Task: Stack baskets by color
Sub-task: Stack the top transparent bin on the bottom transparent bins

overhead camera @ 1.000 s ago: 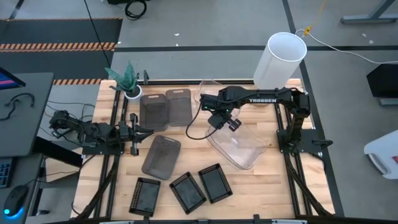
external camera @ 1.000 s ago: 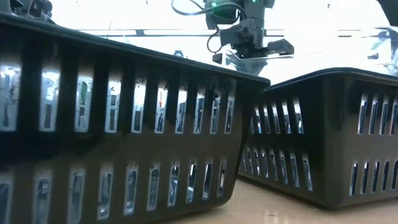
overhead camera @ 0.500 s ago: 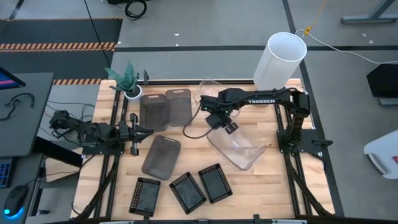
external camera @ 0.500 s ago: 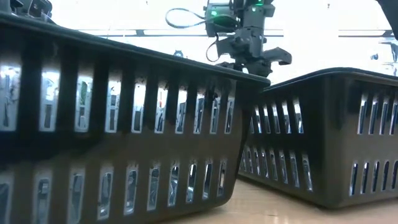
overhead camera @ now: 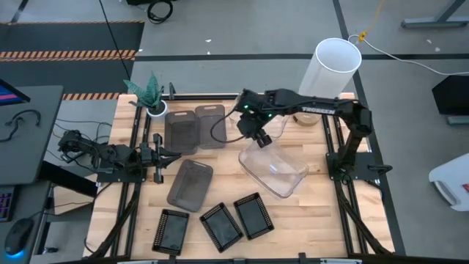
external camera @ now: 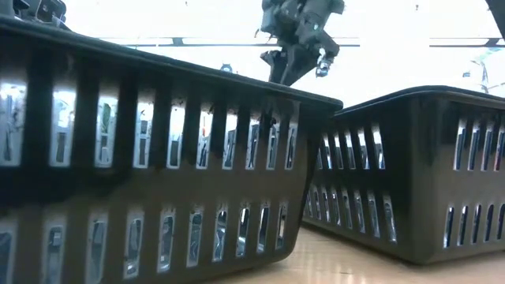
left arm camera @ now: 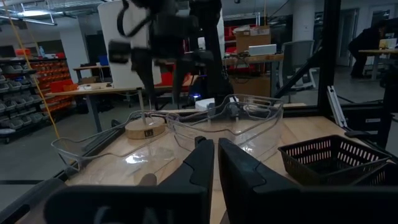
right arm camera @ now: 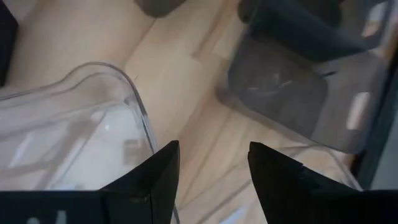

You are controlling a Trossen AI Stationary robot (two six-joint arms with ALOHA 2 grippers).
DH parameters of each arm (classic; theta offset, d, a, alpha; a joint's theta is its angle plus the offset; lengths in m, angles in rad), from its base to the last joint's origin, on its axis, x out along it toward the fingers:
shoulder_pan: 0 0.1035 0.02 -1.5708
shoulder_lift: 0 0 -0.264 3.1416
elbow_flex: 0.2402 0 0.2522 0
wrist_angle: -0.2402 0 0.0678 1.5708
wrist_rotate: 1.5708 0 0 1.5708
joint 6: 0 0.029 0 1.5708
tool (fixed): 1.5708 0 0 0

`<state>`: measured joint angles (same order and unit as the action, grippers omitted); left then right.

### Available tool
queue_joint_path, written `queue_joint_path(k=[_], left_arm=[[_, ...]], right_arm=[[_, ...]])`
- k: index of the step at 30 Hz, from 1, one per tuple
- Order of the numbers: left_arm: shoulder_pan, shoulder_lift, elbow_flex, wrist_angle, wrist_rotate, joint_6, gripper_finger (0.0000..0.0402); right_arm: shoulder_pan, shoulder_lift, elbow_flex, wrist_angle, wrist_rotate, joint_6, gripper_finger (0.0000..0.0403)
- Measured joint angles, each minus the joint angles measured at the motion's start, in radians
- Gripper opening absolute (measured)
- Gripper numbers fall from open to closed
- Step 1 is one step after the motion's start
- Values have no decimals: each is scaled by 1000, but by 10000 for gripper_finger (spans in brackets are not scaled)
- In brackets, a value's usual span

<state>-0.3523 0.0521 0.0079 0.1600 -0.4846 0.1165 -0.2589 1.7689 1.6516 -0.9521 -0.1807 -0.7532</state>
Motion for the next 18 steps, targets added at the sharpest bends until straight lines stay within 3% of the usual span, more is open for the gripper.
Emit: queue_joint_path(k=[8, 15, 18], left_arm=[[0, 0, 0, 0, 0, 0, 32], [0, 0, 0, 0, 0, 0, 26], [0, 0, 0, 0, 0, 0, 31]], right_arm=[[-61, -49, -3, -163, 164, 18, 194], [-118, -36, -70, -250, 360, -65, 192], [-119, -36, -90, -291, 394, -111, 192]])
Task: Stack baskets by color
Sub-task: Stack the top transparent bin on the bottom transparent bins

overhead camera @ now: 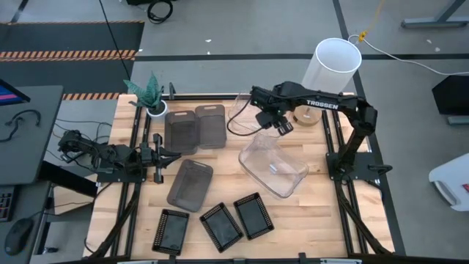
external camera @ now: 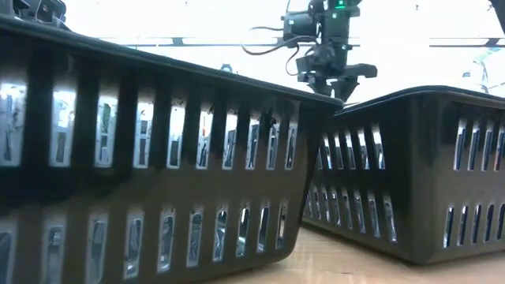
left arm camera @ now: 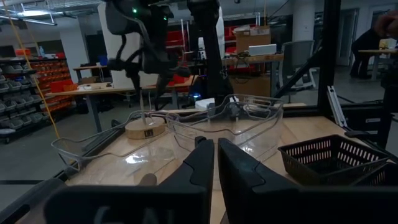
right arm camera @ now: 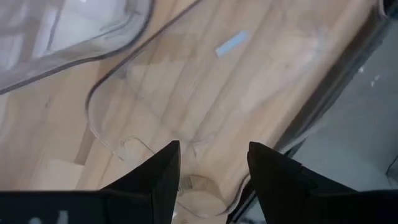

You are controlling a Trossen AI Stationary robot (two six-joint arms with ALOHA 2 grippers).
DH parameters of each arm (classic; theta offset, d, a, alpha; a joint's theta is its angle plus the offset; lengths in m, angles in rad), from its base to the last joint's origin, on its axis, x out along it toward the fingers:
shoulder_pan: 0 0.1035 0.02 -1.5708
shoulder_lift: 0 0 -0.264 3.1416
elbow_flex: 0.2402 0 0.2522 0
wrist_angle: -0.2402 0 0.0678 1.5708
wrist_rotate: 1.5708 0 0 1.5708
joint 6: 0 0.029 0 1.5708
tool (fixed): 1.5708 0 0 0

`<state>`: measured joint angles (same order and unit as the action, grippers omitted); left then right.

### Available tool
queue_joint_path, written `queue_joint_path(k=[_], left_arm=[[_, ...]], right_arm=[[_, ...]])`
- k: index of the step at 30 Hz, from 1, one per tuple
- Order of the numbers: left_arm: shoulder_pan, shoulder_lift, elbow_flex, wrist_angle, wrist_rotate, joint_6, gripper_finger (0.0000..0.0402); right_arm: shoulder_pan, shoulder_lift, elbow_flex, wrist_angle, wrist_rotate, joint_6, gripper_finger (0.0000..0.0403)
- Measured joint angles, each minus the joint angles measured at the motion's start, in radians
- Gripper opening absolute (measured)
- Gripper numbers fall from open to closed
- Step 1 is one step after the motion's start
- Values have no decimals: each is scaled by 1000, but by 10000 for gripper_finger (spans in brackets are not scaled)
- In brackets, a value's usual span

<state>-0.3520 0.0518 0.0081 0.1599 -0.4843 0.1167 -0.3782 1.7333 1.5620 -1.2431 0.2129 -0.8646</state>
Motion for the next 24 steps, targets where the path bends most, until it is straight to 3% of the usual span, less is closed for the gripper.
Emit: queue_joint_path(k=[4, 16, 24], left_arm=[[0, 0, 0, 0, 0, 0, 36], [0, 0, 0, 0, 0, 0, 30], [0, 0, 0, 0, 0, 0, 33]], right_arm=[[0, 0, -43, -16, 12, -60, 192], [10, 0, -213, -76, 203, -61, 196], [-3, 0, -335, 101, 205, -175, 196]])
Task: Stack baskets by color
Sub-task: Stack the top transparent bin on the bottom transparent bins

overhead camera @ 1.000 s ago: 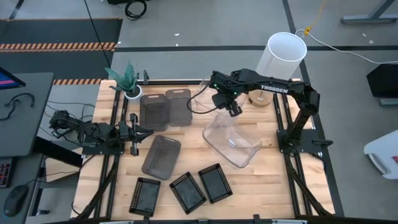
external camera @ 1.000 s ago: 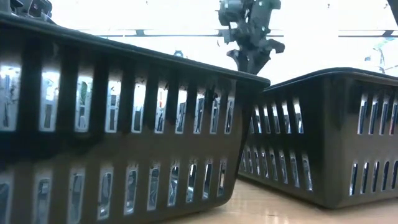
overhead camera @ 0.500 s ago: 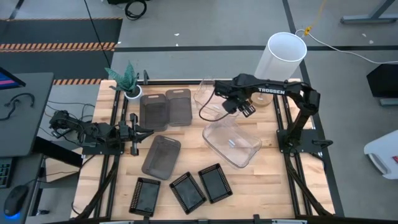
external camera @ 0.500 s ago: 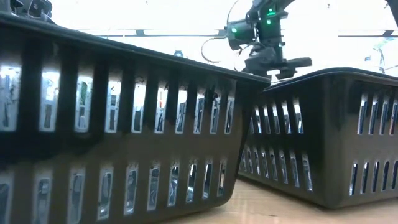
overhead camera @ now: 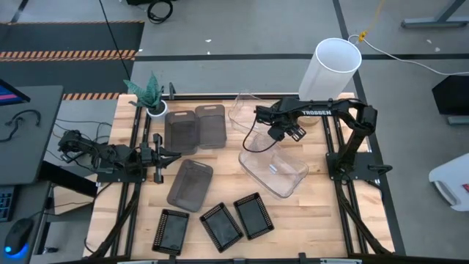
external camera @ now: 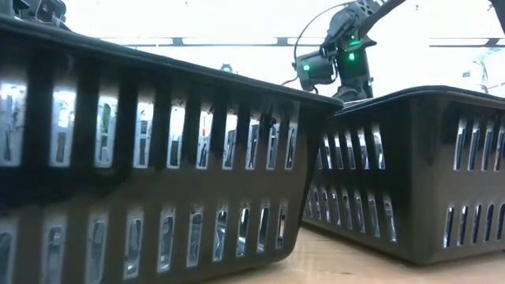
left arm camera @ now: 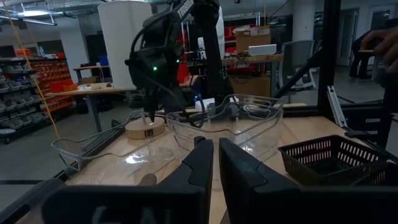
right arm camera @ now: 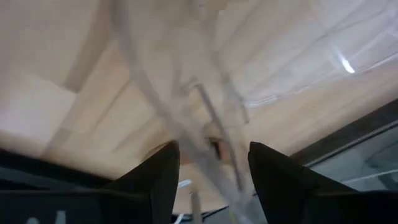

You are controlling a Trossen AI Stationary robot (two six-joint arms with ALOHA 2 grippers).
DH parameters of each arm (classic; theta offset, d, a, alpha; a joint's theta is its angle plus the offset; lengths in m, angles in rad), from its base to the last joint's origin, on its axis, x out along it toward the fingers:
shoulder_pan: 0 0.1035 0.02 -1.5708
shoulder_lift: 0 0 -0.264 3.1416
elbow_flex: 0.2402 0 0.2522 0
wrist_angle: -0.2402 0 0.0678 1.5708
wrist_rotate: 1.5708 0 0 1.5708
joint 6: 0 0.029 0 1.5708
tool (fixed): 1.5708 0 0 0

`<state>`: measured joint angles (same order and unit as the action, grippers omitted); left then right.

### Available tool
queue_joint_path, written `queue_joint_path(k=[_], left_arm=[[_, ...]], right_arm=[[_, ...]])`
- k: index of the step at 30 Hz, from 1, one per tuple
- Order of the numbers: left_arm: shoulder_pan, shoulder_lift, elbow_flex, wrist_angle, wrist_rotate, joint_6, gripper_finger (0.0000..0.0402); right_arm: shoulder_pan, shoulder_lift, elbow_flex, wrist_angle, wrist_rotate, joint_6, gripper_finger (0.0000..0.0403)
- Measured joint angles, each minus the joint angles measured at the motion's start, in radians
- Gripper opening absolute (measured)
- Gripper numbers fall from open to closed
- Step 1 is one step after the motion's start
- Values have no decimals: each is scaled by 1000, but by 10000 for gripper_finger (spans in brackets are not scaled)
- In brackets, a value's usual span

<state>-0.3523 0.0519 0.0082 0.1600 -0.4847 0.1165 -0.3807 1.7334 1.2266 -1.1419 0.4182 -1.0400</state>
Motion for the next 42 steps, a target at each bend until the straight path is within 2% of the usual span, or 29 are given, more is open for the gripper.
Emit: queue_joint_path(k=[4, 8, 19, 27, 31, 36, 42], left_arm=[[0, 0, 0, 0, 0, 0, 27], [0, 0, 0, 0, 0, 0, 27], [0, 0, 0, 0, 0, 0, 33], [0, 0, 0, 0, 0, 0, 31], [0, 0, 0, 0, 0, 0, 36], [0, 0, 0, 0, 0, 0, 30], [0, 0, 0, 0, 0, 0, 26]], right_arm=[[-7, 0, -39, 71, -1, -39, 186], [-13, 0, -48, 95, -17, -45, 159], [-14, 0, -47, 97, -51, -70, 13], [3, -44, -38, 87, -47, -80, 9], [20, -88, 12, 54, -46, -42, 8], [51, -151, 77, 39, 34, -27, 7], [124, -204, 166, -45, 32, 68, 7]])
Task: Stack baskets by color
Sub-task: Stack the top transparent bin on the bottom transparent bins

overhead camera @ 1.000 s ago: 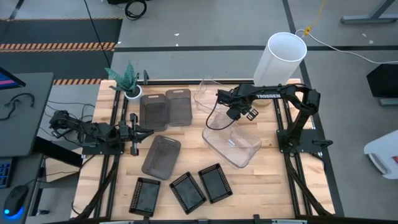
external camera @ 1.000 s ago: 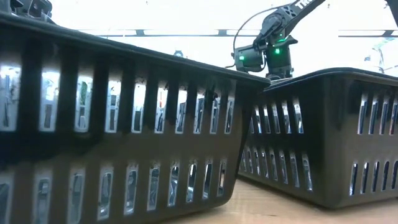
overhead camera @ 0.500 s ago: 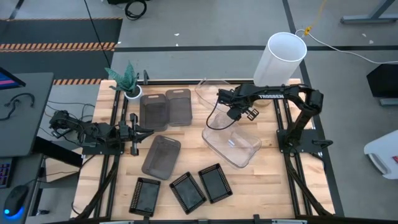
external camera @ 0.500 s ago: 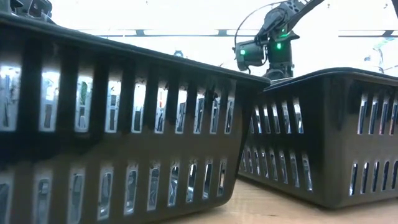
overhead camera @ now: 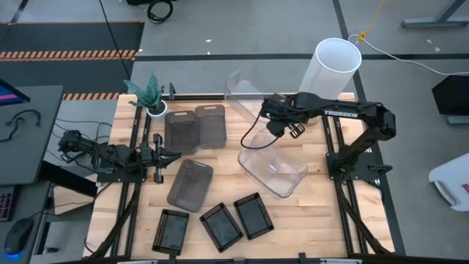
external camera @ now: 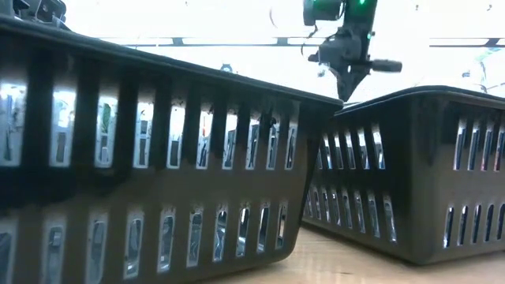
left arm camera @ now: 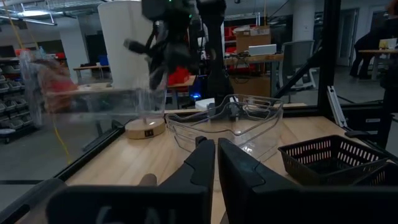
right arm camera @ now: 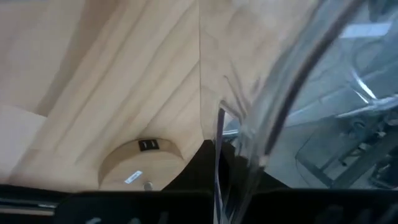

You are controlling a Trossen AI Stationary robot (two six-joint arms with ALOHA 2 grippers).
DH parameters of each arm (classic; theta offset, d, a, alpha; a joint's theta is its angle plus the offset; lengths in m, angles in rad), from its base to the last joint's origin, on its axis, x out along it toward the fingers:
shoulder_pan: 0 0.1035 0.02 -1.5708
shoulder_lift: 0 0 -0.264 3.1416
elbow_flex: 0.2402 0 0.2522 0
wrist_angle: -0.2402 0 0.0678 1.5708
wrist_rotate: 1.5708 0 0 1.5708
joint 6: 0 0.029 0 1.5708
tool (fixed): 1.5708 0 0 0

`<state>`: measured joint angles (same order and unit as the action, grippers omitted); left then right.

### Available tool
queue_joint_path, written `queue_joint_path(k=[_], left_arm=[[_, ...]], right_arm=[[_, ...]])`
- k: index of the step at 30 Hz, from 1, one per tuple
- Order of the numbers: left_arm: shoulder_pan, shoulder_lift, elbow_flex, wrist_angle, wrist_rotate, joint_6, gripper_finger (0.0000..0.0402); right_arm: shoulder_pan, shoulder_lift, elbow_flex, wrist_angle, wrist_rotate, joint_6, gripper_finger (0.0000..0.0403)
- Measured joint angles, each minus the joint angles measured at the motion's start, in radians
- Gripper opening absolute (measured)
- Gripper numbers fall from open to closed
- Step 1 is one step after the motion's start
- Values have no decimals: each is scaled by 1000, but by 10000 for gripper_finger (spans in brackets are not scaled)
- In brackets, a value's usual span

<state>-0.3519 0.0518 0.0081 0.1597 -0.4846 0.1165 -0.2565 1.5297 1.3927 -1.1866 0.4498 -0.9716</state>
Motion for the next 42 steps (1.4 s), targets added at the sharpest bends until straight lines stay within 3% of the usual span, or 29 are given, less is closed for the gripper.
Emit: queue_joint_path(k=[21, 28, 37, 42], left_arm=[[0, 0, 0, 0, 0, 0, 35], [0, 0, 0, 0, 0, 0, 31], [0, 0, 0, 0, 0, 0, 31], [0, 0, 0, 0, 0, 0, 36]], right_arm=[[341, -127, 51, -129, -6, 269, 6], [422, -127, 124, -268, -18, 396, 6], [557, -126, 204, -367, -190, 551, 6], [647, -124, 195, -382, -206, 665, 6]])
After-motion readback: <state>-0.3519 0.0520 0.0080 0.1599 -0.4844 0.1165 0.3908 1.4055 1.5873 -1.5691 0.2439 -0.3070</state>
